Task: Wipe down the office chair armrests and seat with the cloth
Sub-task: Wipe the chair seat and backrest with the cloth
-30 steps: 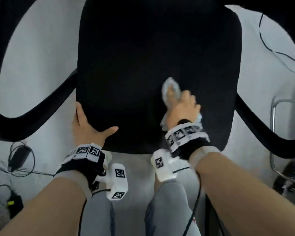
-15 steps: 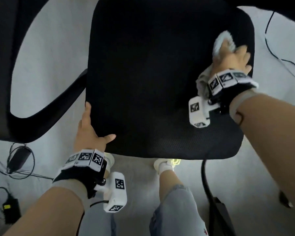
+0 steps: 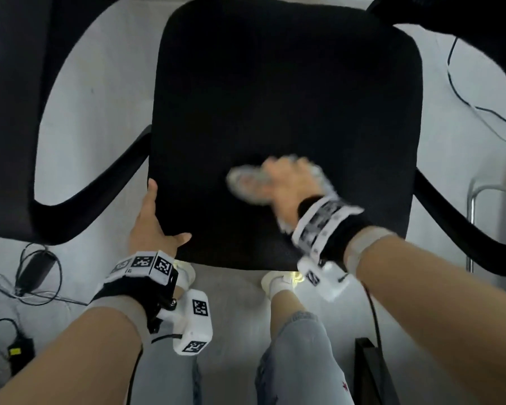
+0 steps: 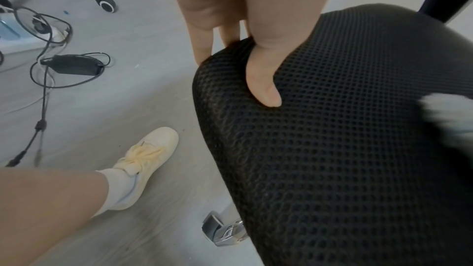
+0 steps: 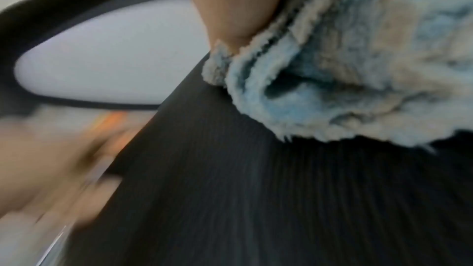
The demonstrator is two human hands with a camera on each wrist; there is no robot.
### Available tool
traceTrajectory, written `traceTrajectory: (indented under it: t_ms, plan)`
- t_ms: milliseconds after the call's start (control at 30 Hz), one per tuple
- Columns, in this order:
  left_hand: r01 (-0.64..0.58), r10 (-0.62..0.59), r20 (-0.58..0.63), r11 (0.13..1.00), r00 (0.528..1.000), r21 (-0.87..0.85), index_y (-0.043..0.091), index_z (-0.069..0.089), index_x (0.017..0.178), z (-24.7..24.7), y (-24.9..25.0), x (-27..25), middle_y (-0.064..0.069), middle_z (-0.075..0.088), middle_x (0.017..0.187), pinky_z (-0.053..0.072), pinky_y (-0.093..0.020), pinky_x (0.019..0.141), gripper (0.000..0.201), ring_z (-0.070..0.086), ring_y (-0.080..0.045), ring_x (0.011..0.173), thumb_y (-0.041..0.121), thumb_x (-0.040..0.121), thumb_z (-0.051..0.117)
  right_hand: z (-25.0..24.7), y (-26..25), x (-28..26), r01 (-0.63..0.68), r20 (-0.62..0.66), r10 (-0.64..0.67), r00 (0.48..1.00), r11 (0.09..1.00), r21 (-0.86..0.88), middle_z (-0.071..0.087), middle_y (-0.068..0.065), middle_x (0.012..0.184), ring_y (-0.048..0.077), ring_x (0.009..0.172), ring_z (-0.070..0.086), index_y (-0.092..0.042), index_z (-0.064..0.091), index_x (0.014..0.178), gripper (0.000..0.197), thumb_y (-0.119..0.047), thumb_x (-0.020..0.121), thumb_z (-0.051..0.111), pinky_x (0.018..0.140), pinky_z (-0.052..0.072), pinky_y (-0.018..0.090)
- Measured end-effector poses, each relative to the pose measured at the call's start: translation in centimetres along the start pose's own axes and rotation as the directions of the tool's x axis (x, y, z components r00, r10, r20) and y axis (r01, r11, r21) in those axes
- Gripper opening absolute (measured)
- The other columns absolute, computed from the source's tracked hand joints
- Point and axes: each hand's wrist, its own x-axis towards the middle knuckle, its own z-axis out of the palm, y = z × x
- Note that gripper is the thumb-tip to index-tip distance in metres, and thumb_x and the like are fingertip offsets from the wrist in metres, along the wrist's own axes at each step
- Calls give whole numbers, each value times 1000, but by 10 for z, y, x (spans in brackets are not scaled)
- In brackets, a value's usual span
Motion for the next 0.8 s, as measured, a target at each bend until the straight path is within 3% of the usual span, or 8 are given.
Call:
traceTrajectory:
  t_ms: [67, 167, 267, 333, 400, 533, 667, 800]
  plan:
    - [-20, 20, -5, 1000, 1000, 3, 39, 6, 144, 0, 0, -1, 2, 33, 149, 28, -36, 111, 112, 33, -21, 136, -2, 66, 75, -14, 26, 13, -377, -149, 404, 903, 909, 177, 46, 11, 124, 32, 112, 44, -20, 39, 128, 54, -28, 80, 63, 92, 39, 43]
    - [-15, 15, -16, 1000, 1000, 13, 42, 5, 143, 0, -1, -2, 4, 33, 149, 28, -36, 111, 112, 33, -20, 136, 0, 67, 75, -7, 12, 18, -399, -165, 408, 898, 913, 86, 32, 15, 135, 35, 121, 32, -26, 21, 142, 67, -15, 84, 53, 101, 28, 49]
    - [6, -6, -6, 1000, 1000, 14, 45, 4, 142, -1, -1, -2, 2, 35, 148, 30, -35, 109, 112, 35, -21, 135, 0, 68, 74, 33, -48, -7, 59, 13, -59, 998, 998, 2, 35, 12, 133, 32, 121, 34, -21, 28, 139, 51, -15, 91, 43, 101, 24, 44]
    - [-4, 3, 6, 999, 1000, 44, 40, 2, 144, -2, 3, -3, -3, 32, 149, 30, -36, 109, 113, 34, -23, 136, 1, 67, 75, 54, -70, -37, 440, 192, -416, 889, 892, -103, 37, 7, 129, 28, 119, 35, -28, 26, 139, 55, -15, 90, 46, 102, 24, 44]
    - [-23, 27, -26, 994, 999, 111, 29, 0, 146, 1, 11, -5, -9, 17, 154, 23, -35, 113, 112, 22, -25, 141, -2, 67, 73, 60, -60, -50, 554, 278, -503, 818, 818, -151, 37, 8, 128, 29, 117, 35, -33, 25, 141, 63, -14, 87, 50, 101, 25, 45]
    - [-192, 209, -32, 940, 977, 283, 24, -3, 147, 17, 52, -4, -9, -15, 156, 3, -43, 117, 112, -12, -26, 144, 6, 67, 74, 26, -4, -34, 169, -81, -169, 982, 986, -1, 43, 13, 117, 35, 105, 43, -34, 32, 139, 79, -13, 72, 69, 88, 36, 45]
    - [-243, 181, 180, 869, 967, 431, 38, -20, 141, 55, 110, 8, -4, -36, 149, -4, -64, 107, 129, -30, -29, 138, 44, 59, 79, -31, 75, 2, -342, -210, 416, 885, 886, 315, 38, 16, 122, 35, 111, 40, -30, 28, 141, 56, -27, 90, 52, 94, 38, 46]
    - [-63, -62, 171, 766, 983, 640, 36, -50, 120, 91, 130, 18, -15, -55, 132, -6, -74, 98, 153, -43, -40, 127, 62, 42, 79, -49, 101, 40, -407, -260, 452, 853, 889, 211, 39, 17, 125, 36, 115, 39, -30, 29, 140, 51, -24, 92, 45, 95, 36, 47]
